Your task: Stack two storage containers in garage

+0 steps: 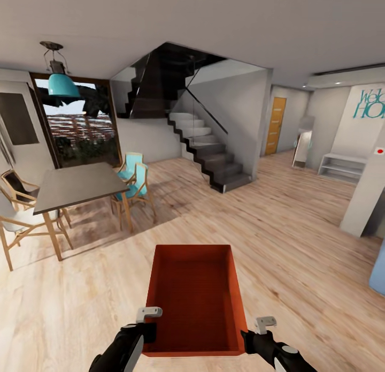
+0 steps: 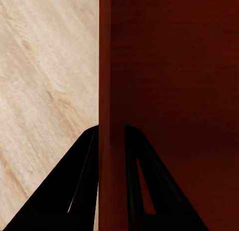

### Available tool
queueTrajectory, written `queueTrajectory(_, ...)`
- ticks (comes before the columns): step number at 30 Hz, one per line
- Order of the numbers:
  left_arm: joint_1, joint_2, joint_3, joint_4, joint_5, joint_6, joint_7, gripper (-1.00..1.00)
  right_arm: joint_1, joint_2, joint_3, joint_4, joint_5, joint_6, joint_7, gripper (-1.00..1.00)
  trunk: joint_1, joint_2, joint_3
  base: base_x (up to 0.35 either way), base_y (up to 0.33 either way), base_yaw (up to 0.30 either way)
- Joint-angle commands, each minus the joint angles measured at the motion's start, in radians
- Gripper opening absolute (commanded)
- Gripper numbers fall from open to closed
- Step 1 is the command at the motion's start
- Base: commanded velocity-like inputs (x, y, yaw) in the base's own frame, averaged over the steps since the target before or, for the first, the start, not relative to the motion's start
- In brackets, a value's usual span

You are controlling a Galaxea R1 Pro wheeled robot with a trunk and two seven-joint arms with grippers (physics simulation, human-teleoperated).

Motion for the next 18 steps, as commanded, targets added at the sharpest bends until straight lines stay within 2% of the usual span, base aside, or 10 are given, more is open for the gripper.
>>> queueTrajectory(1,-0.001,-0.002,0.009,-0.003,-0.025,0.006,0.002,-1.00,-0.001,-0.001,0.012,0.000,-0.015,-0.001,0.001,-1.00,0.001,-0.002,-0.002,0.322,0.000,-0.003)
queueTrajectory(8,0.000,-0.002,0.009,-0.003,-0.025,0.006,0.002,-1.00,-0.001,-0.001,0.012,0.000,-0.015,-0.001,0.001,-1.00,0.001,-0.002,-0.004,0.323,0.000,-0.016)
queueTrajectory(18,-0.001,-0.002,0.010,-0.003,-0.025,0.006,0.001,-1.00,-0.001,-0.001,0.011,0.000,-0.015,-0.001,0.001,-1.00,0.001,-0.002,-0.015,0.046,0.000,-0.061)
